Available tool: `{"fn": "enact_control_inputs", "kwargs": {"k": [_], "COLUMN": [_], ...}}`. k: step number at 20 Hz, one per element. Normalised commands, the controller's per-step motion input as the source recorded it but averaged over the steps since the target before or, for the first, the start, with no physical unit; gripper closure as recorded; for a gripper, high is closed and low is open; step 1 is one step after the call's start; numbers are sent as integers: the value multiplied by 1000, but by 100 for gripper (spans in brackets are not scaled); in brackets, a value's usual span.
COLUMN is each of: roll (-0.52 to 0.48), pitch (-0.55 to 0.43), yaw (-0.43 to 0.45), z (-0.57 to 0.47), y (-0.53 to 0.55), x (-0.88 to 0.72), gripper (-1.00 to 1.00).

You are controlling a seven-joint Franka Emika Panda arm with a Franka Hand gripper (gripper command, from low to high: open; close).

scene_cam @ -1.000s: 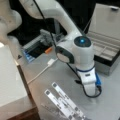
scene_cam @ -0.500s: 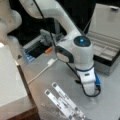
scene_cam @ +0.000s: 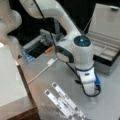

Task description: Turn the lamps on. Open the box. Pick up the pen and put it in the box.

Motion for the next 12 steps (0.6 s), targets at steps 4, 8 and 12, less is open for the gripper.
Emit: {"fn": "enact_control_inputs", "kwargs": {"k": [4, 8, 12], "roll": [-207, -204, -203], "pitch": [-215, -211, -211], "yaw": [65, 68, 67], "z": [-99, -95, -95], "y": [115, 112, 111], "x": [-264, -268, -266], "gripper": [100, 100, 100]}}
